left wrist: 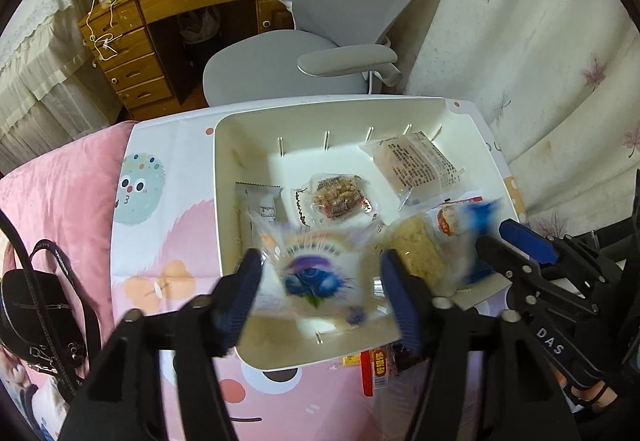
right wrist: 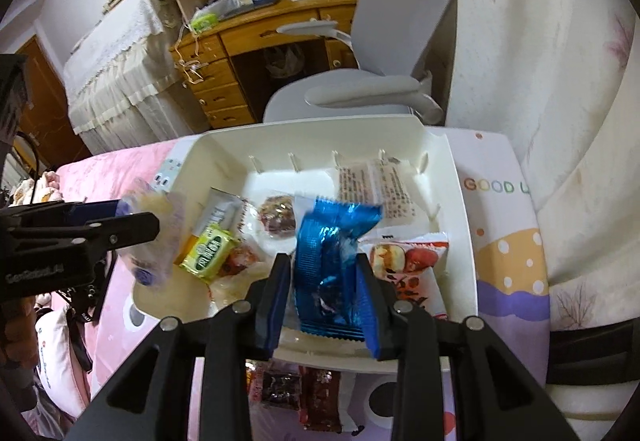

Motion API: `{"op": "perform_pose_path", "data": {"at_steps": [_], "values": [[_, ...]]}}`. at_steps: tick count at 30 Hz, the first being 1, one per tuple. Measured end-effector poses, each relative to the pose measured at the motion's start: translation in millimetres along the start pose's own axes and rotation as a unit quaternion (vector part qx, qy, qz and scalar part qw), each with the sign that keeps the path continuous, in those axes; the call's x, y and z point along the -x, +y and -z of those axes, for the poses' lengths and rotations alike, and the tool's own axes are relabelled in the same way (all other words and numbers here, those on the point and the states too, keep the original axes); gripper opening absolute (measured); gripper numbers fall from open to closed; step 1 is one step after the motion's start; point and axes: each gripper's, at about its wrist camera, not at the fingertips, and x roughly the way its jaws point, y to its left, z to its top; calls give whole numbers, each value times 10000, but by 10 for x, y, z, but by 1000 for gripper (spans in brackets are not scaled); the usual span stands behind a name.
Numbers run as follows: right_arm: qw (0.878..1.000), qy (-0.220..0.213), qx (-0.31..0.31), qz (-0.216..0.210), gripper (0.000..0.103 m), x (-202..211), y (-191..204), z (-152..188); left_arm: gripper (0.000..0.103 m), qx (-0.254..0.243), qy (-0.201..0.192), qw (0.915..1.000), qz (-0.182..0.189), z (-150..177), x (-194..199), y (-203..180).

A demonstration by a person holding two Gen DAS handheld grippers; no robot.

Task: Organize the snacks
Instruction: 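Carry bun bag and blue foil packet into the tray, then open both tools, then pull both tools back over the snacks beside the tray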

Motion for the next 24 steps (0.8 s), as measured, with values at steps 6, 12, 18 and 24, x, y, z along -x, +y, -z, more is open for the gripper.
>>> {"op": "perform_pose_path", "data": {"at_steps": [6,12,18,24], "values": [[9996,93,-269,-44,44,-1,-49,54,67,200,-61,9997,151,31,105,107],[9988,65,-480,11,45,100,-46,144,67,232,-84,9994,230,152,230,190],[9973,61,-728,116,47,227,-23,332,67,161,-43,9992,367,406,355,257],[9955,145,-907,239,48,297,65,622,67,93,-83,9983,578,648,491,398]]}}
